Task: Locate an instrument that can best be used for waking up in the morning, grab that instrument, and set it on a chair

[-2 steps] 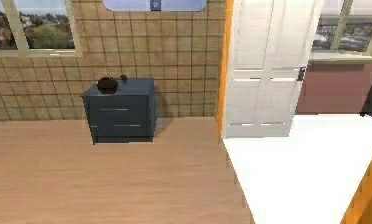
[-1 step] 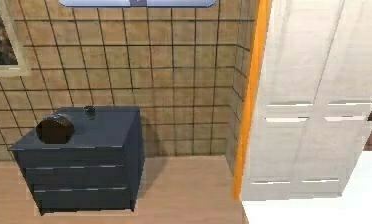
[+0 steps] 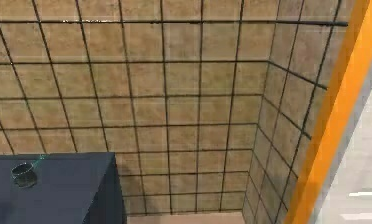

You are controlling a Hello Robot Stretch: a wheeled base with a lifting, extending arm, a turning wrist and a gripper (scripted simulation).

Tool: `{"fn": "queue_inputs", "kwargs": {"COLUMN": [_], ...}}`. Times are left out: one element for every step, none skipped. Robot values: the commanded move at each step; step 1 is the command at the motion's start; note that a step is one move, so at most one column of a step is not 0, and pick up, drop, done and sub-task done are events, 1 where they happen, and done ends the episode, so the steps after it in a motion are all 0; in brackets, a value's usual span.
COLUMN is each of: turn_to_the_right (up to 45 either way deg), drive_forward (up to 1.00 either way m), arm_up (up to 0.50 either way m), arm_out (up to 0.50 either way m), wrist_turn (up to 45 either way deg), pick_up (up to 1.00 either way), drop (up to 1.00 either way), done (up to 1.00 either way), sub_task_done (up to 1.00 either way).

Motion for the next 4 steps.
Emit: {"fn": "queue_inputs", "kwargs": {"turn_to_the_right": [-45.0, -45.0, -45.0, -15.0], "drive_forward": [0.00, 0.00, 0.00, 0.00], "arm_up": [0.00, 0.00, 0.00, 0.00], "arm_out": [0.00, 0.00, 0.00, 0.00], "wrist_turn": [0.0, 0.0, 0.0, 0.0], "pick_up": [0.00, 0.00, 0.00, 0.00], "drop": [0.00, 0.00, 0.00, 0.00], "done": [0.00, 0.00, 0.00, 0.00], "sub_task_done": [0.00, 0.00, 0.00, 0.00]}}
